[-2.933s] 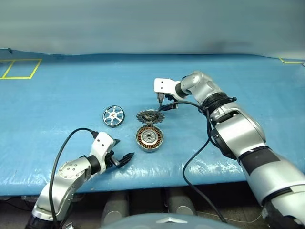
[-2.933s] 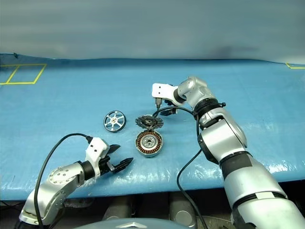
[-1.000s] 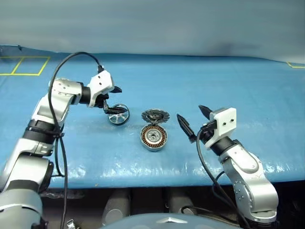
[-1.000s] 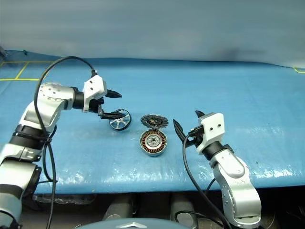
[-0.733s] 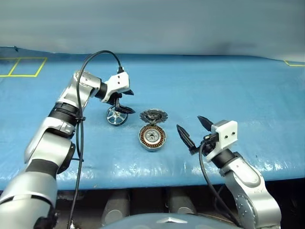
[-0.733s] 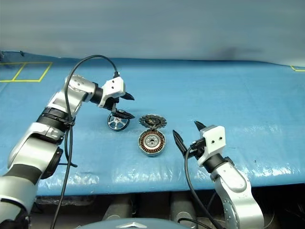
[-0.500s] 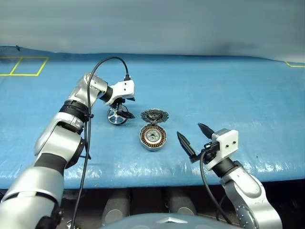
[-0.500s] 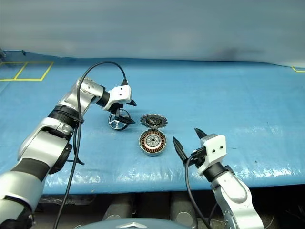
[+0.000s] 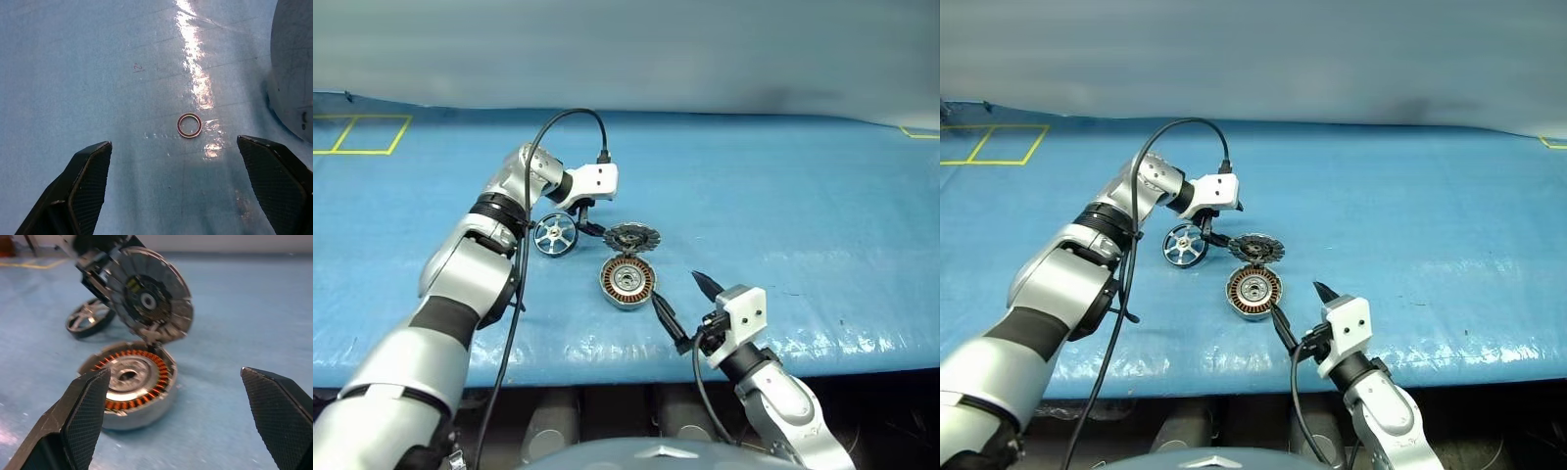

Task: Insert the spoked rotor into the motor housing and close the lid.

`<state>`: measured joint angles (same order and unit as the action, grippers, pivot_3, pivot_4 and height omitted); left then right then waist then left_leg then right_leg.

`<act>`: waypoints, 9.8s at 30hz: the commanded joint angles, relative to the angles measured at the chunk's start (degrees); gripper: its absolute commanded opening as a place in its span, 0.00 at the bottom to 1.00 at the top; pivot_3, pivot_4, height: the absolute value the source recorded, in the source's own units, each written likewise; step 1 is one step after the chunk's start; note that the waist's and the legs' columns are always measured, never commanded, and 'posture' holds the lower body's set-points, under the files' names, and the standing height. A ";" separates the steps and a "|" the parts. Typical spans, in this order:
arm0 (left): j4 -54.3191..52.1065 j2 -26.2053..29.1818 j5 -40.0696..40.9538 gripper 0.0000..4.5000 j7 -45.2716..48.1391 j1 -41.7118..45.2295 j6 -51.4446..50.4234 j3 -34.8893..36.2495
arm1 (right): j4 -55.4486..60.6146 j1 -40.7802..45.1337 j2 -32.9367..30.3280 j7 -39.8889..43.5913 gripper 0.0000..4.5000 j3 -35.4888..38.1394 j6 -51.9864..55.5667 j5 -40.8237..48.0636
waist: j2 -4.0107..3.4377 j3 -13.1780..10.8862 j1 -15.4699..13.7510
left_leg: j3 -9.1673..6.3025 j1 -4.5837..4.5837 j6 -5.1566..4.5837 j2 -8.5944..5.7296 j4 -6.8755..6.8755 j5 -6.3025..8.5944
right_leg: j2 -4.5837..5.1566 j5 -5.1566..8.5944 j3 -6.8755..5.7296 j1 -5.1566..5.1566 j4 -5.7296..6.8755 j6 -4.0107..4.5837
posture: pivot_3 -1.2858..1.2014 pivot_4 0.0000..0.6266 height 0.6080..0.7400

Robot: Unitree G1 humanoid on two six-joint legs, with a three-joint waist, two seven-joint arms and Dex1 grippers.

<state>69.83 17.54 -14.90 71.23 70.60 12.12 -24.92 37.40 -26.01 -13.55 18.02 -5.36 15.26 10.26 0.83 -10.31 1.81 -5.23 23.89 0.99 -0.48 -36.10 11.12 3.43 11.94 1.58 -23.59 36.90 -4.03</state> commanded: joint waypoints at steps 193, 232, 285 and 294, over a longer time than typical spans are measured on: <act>-81.36 14.13 21.78 0.16 -6.86 -40.17 -39.30 1.71 | -16.48 7.31 -7.16 17.39 1.00 1.01 -16.49 2.52 | -0.04 0.06 -0.61 | 0.29 -0.22 -0.09 0.06 -0.43 0.01 | -0.04 -0.17 0.40 0.17 0.17 -0.07 | 0.52 0.24 1.00; -66.66 9.93 12.10 0.16 -5.67 -33.21 -30.52 -4.59 | -16.82 8.10 -6.60 14.46 1.00 -0.14 -16.18 1.35 | -0.04 0.06 -0.59 | 0.29 -0.19 -0.10 0.05 -0.36 0.01 | -0.04 -0.17 0.40 0.15 0.10 -0.07 | 0.52 0.24 1.00; -72.98 10.68 14.52 0.01 -6.74 -34.50 -36.06 -2.43 | -16.83 8.46 -6.95 13.49 1.00 -0.59 -13.93 0.31 | -0.04 0.06 -0.56 | 0.28 -0.19 -0.10 0.05 -0.31 0.01 | -0.04 -0.16 0.40 0.14 0.07 -0.07 | 0.52 0.24 1.00; -72.66 11.54 13.21 0.01 -6.17 -34.47 -37.23 -4.22 | -16.71 8.35 -7.05 13.37 1.00 -0.61 -13.65 0.30 | -0.04 0.06 -0.55 | 0.29 -0.19 -0.10 0.04 -0.32 0.01 | -0.04 -0.17 0.40 0.14 0.07 -0.07 | 0.52 0.24 1.00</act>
<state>-2.24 28.57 -1.63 64.33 35.96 -24.94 -28.91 19.37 -17.68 -20.35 31.33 -6.19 1.83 10.29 0.79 -10.24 1.25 -4.94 23.69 0.89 -0.43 -36.42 11.12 3.39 11.78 1.98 -23.46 36.96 -4.10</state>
